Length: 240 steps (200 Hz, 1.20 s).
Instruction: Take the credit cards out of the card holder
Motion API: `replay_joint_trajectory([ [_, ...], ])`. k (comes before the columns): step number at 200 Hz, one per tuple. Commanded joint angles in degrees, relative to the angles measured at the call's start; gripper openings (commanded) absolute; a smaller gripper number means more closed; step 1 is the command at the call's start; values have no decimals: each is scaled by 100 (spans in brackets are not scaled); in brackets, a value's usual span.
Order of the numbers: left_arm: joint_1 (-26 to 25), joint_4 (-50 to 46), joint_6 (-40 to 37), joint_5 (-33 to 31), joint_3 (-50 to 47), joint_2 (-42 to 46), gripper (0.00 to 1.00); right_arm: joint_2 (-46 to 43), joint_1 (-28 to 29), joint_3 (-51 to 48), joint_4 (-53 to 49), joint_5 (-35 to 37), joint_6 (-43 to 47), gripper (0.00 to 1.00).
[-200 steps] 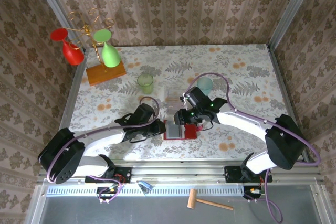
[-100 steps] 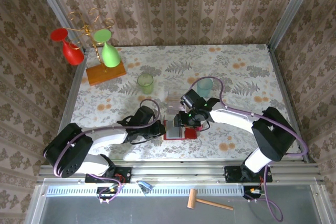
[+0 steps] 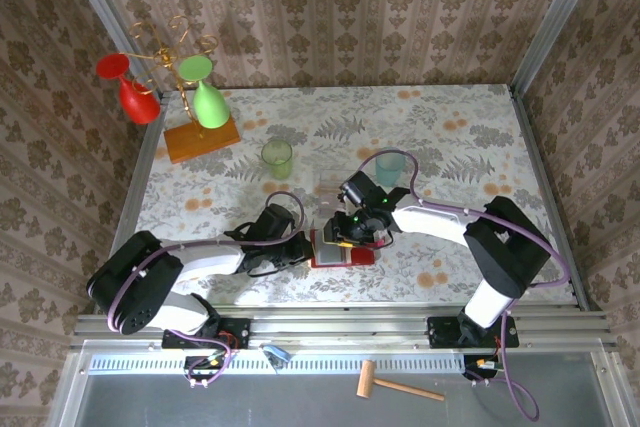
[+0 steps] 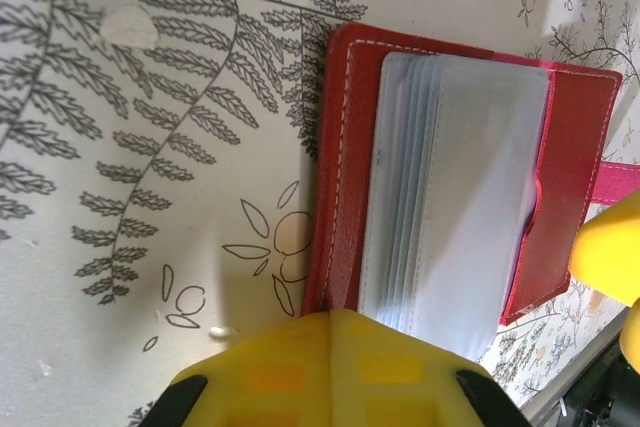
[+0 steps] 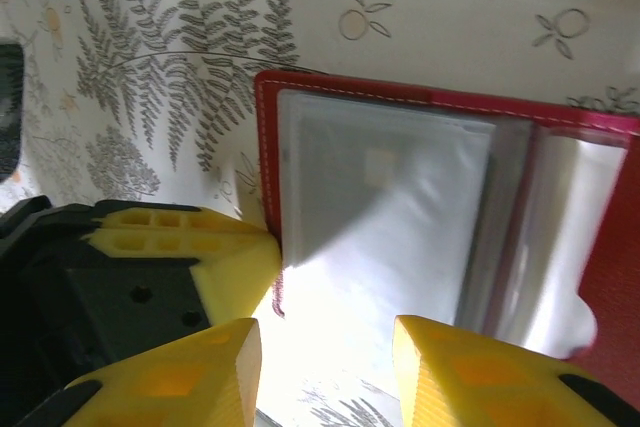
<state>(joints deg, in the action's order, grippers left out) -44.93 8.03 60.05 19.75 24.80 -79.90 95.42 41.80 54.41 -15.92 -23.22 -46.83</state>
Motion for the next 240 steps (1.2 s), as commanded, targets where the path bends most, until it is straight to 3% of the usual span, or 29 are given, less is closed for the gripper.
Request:
replay_joint_trajectory([
  [1, 45, -129, 25, -50, -111, -70, 7, 178, 30, 20, 260, -278, -185, 39],
  [240, 151, -753, -177, -107, 132, 310, 8, 3, -133, -584, 545, -130, -359, 41],
])
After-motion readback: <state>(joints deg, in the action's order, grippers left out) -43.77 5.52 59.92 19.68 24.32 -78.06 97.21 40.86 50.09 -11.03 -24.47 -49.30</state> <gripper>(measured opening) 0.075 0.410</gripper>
